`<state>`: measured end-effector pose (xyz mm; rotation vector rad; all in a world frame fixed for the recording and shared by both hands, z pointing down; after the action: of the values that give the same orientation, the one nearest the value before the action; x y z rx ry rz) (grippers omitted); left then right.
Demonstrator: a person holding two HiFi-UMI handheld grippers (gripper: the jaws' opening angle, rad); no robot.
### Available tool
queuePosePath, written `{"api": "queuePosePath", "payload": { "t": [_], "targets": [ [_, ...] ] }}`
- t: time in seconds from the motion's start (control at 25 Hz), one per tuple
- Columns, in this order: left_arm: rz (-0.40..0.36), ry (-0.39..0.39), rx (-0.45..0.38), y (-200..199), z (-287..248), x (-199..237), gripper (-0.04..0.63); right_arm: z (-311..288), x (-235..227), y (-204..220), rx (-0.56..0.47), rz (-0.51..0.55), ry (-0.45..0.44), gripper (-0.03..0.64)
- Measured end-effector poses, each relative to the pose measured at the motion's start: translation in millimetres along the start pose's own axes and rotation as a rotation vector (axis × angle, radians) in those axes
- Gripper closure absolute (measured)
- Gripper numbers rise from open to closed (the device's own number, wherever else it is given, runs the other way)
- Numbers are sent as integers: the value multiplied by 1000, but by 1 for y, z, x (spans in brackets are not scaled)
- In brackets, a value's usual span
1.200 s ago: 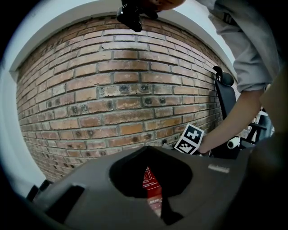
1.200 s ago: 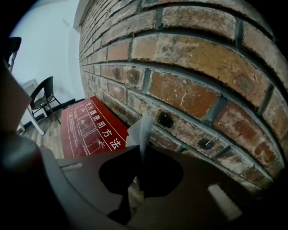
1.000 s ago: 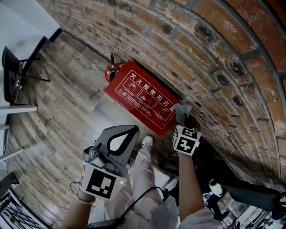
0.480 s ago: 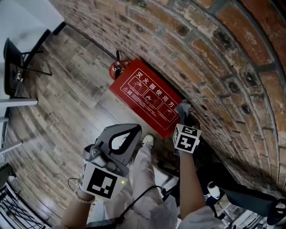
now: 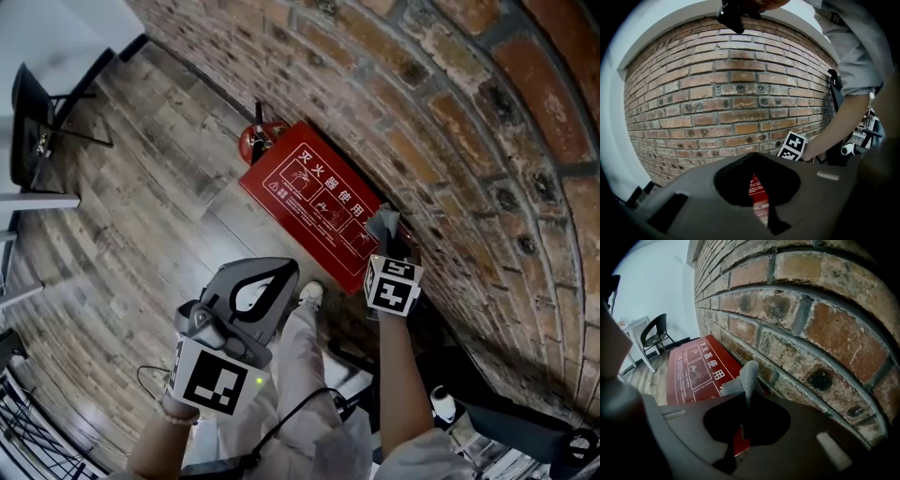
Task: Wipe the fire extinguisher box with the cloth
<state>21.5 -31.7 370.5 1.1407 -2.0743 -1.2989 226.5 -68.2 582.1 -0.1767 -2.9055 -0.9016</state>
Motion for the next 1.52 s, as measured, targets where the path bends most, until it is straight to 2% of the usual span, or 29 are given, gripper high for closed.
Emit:
{"api": "queuePosePath", "payload": {
  "t": [0.36, 1.52],
  "targets": [
    [21, -30, 0, 8, 4, 16, 598, -15, 27, -24, -13, 110, -62, 598],
    [95, -129, 13, 43, 25, 63, 598, -58, 104, -102, -85, 305, -196, 598]
  ]
}}
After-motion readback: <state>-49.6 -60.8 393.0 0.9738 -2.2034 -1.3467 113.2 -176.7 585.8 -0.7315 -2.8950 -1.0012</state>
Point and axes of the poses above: the fingertips, and each gripper's own axes: z backward along the fingers, x to its left, y out of its underside, the point moved 1 cm from there along z, backward along the fingers, and after that the axes turned 2 degrees about x, right-handed, at the moved point
